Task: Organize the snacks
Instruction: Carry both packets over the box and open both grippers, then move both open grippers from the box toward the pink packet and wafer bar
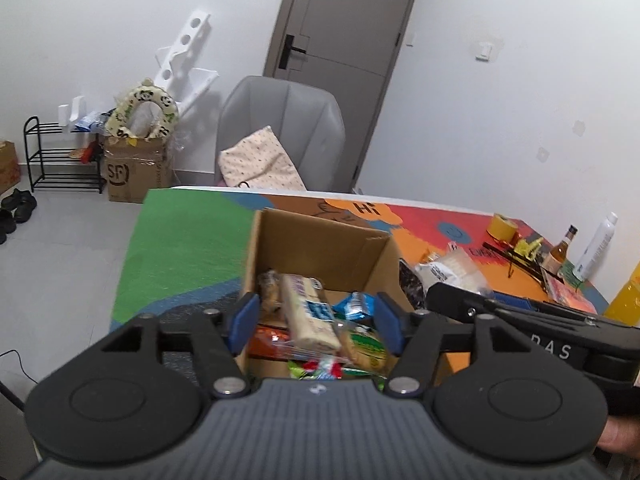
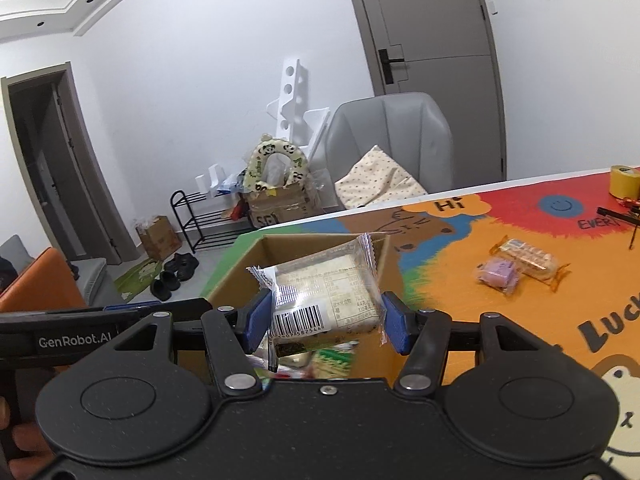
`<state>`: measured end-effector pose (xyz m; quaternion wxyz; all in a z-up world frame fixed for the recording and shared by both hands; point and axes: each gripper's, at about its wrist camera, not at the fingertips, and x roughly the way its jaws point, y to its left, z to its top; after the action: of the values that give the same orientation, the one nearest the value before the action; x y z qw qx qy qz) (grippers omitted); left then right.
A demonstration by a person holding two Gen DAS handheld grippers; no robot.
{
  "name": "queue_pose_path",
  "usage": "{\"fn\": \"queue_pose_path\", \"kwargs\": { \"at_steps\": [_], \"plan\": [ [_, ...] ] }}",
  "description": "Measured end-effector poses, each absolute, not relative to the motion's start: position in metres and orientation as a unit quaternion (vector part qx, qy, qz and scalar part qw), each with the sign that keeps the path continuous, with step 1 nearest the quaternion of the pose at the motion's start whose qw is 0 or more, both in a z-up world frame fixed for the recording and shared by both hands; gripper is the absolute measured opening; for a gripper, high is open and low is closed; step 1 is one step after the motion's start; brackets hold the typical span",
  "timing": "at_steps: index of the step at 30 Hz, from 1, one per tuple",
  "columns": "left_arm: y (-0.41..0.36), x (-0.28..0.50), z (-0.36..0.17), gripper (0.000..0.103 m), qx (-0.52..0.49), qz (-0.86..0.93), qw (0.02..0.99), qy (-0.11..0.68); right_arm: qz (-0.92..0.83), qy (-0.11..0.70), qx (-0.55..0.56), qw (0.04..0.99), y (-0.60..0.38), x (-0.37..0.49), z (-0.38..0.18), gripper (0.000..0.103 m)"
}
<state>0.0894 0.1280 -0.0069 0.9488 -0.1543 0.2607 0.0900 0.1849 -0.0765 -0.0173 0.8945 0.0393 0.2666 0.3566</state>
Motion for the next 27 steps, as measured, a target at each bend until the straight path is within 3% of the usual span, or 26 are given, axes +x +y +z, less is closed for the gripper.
{"fn": "queue_pose_path", "kwargs": {
  "at_steps": [1, 6, 8, 15, 27],
  "plan": [
    [0.131, 0.086, -0.007, 0.070, -0.159, 0.092, 0.948, 0.259, 0.361, 0.265, 0.040, 0.893, -0.073, 0.183, -0.016, 0.057],
    [0.144, 0.075, -0.009, 0.085, -0.172, 0.113, 0.947, 0.245, 0.360, 0.264, 0.033, 0.894, -0.065, 0.180, -0.014, 0.079],
    [0.147, 0.074, -0.010, 0.088, -0.176, 0.124, 0.946, 0.243, 0.355, 0.264, 0.037, 0.896, -0.068, 0.180, -0.012, 0.082],
    [0.145, 0.080, -0.011, 0.093, -0.176, 0.141, 0.942, 0.250, 0.337, 0.268, 0.038, 0.902, -0.088, 0.180, -0.012, 0.097],
    [0.115, 0.091, -0.008, 0.094, -0.159, 0.114, 0.948, 0.251, 0.293, 0.285, 0.061, 0.910, -0.139, 0.189, -0.026, 0.102]
  ]
}}
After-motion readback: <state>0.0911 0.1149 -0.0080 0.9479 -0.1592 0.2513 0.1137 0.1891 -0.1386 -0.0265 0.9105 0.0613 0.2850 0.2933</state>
